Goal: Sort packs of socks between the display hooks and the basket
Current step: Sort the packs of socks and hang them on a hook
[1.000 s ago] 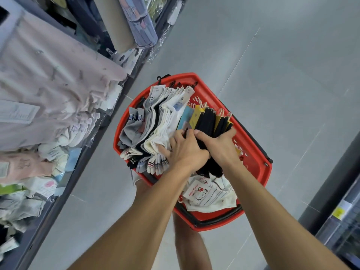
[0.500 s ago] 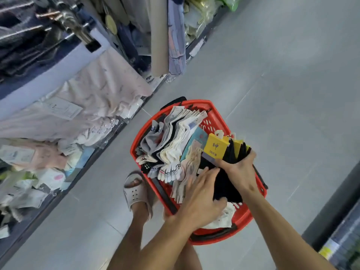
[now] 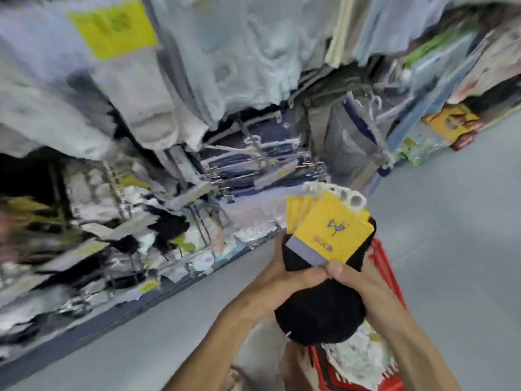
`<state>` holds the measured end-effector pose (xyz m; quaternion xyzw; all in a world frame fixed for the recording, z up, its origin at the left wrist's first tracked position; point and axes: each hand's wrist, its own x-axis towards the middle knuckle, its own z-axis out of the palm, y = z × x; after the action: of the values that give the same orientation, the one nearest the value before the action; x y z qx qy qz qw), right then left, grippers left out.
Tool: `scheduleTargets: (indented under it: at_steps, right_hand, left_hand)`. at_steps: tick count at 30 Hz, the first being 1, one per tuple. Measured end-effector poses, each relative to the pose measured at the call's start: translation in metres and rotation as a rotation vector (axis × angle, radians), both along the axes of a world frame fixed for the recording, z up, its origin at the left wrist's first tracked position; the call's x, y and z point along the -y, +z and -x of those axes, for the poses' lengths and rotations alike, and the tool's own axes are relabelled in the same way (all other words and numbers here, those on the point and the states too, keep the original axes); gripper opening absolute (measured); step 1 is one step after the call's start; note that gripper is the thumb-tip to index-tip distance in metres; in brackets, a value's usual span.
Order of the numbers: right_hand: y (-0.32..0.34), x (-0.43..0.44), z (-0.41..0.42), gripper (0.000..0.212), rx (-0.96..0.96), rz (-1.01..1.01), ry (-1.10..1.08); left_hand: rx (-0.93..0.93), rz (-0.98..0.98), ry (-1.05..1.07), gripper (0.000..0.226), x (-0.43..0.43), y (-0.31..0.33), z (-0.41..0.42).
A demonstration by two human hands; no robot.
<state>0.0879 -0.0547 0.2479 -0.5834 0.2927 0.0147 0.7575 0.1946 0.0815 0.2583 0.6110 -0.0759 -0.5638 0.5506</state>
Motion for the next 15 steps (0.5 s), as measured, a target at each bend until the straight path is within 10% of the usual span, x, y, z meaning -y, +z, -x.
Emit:
scheduleTargets:
  at_steps: [4, 10, 15]
  right_hand:
    - [0.094, -0.087, -0.041, 0.05, 0.122, 0.039, 0.149]
    - [0.186, -0.2, -0.043, 0.068, 0.16, 0.02, 0.326]
    - [0.231, -0.268, -0.037, 0.066, 0.172, 0.163, 0.479]
  left_hand:
    - [0.023, -0.043, 0.114, 0.126, -0.106, 0.082, -0.017]
    - [-0.019, -0.031, 0.409, 0.15, -0.246, 0.163, -0.005]
    - [0.068, 0.124, 0.552, 0.122, -0.32, 0.204, 0.026]
